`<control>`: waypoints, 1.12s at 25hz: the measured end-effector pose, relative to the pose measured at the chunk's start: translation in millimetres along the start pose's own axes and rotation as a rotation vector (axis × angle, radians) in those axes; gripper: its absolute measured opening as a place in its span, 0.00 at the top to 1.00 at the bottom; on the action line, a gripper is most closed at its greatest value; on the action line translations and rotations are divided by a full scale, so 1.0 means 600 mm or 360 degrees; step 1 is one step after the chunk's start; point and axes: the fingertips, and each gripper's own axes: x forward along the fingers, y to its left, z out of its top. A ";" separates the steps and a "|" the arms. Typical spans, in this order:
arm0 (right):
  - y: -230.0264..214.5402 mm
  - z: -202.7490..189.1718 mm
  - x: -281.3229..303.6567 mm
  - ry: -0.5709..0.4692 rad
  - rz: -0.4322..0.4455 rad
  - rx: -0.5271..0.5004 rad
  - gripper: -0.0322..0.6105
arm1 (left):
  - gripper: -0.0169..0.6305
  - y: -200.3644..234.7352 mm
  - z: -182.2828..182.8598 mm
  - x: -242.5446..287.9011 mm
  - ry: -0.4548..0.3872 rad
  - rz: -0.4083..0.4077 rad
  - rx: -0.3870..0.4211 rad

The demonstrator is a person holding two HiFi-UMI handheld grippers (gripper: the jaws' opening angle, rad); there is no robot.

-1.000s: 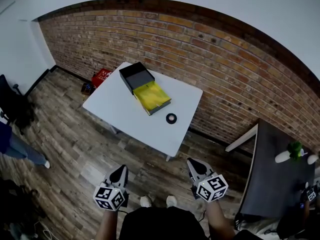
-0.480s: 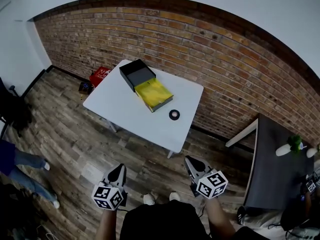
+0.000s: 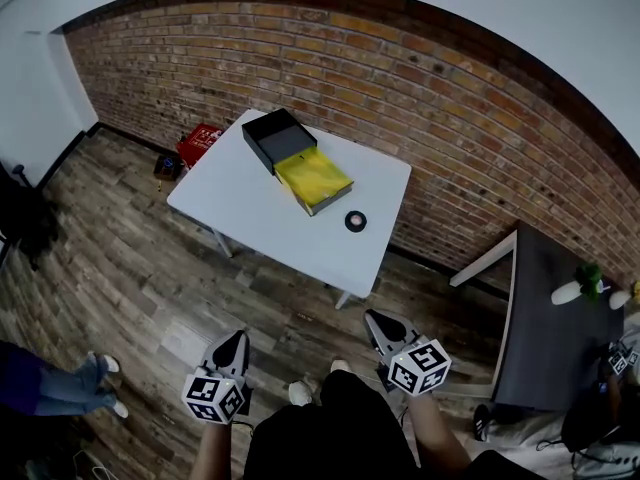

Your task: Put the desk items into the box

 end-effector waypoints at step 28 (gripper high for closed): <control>-0.229 0.130 0.248 -0.0006 0.0153 -0.0073 0.92 | 0.95 0.021 0.185 0.317 -0.0055 0.0066 0.0073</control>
